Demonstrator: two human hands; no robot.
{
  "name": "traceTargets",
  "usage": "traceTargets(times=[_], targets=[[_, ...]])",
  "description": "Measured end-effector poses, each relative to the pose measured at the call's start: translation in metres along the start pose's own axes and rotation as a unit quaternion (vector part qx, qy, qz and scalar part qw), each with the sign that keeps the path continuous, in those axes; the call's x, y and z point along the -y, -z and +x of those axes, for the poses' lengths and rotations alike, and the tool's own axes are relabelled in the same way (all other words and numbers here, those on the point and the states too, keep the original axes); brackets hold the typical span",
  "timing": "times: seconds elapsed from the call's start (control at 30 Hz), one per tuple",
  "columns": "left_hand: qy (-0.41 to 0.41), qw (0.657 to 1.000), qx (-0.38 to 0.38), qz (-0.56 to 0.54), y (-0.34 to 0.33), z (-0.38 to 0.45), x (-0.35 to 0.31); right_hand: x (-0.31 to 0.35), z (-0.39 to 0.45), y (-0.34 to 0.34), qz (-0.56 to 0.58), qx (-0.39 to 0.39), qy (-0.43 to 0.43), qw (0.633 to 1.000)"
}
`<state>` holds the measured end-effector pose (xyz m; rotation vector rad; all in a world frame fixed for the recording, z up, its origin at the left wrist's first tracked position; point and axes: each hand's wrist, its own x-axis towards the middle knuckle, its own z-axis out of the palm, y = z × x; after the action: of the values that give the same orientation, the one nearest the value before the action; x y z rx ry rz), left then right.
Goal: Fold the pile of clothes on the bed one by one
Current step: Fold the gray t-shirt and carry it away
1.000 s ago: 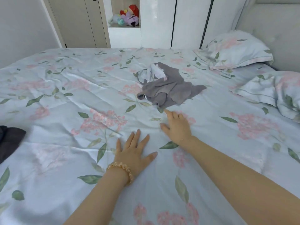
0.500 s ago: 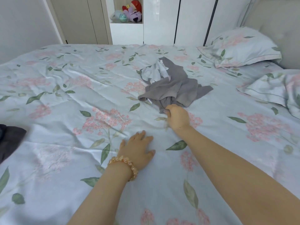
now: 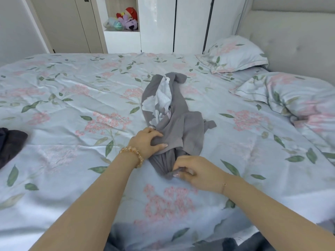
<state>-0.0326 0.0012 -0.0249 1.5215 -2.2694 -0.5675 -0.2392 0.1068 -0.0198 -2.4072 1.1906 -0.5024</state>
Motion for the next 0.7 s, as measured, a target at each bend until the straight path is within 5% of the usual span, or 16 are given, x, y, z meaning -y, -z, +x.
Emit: traceTargets(times=[0.2,0.33,0.47,0.53,0.7], targets=[[0.022,0.989,-0.125,-0.070,0.009,-0.006,-0.017,-0.007,-0.025,0.032,0.056,-0.086,-0.080,0.991],[0.185,0.907,-0.240,-0.293,0.054,-0.013,-0.008,-0.024,-0.030,0.053,0.040,-0.150,-0.124,0.980],[0.319,0.850,-0.289,-0.304,0.090,-0.020,0.023,-0.033,-0.028,0.055,0.026,-0.153,-0.138,0.978],[0.355,0.855,-0.268,-0.267,0.096,-0.027,0.037,-0.030,-0.025,0.052,0.037,-0.119,-0.126,0.984],[0.332,0.936,-0.114,-0.018,0.075,-0.053,0.051,-0.022,-0.016,0.033,0.000,-0.017,-0.077,0.997]])
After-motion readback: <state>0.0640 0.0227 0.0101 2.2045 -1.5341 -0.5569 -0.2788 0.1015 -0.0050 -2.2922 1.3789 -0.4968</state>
